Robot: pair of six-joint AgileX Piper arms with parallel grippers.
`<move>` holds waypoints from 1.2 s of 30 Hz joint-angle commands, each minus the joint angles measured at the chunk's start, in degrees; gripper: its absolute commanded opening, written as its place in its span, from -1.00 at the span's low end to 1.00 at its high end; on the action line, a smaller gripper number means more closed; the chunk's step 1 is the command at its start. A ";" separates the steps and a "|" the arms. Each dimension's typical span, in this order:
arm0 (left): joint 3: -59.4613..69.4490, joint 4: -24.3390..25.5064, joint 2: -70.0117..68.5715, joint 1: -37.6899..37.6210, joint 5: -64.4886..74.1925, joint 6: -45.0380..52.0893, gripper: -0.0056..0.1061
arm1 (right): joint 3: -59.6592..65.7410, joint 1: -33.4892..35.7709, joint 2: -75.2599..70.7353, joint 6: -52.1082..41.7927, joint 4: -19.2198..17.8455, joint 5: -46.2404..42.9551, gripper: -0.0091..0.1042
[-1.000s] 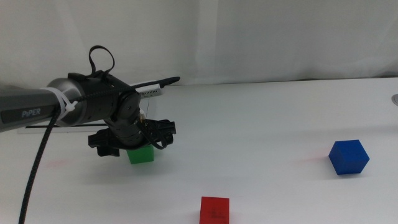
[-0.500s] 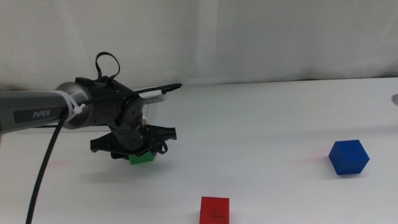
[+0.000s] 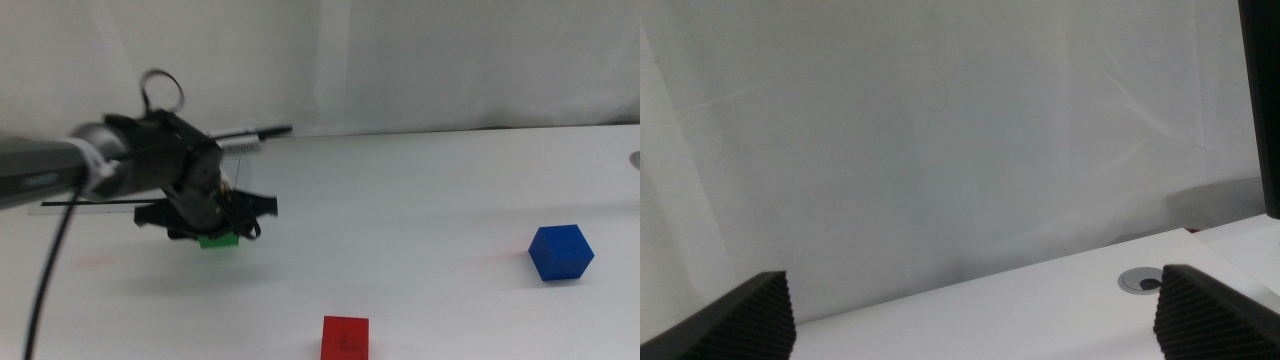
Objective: Stack red cubes first, then green, then blue cubes in a specific spot.
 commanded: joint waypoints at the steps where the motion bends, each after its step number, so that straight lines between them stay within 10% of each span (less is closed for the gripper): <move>1: -0.15 -2.14 -4.50 0.12 0.93 1.36 -0.95 | 0.19 0.23 -0.22 -0.14 -0.34 -0.48 0.88; 18: 2.81 -5.07 -27.61 -19.84 16.96 -2.24 -0.95 | 0.19 0.23 -0.22 -0.14 -0.34 -0.48 0.88; 36: 2.81 -3.71 -19.08 -39.62 20.29 -13.42 -0.95 | 0.19 0.23 -0.22 -0.25 -0.34 -0.35 0.88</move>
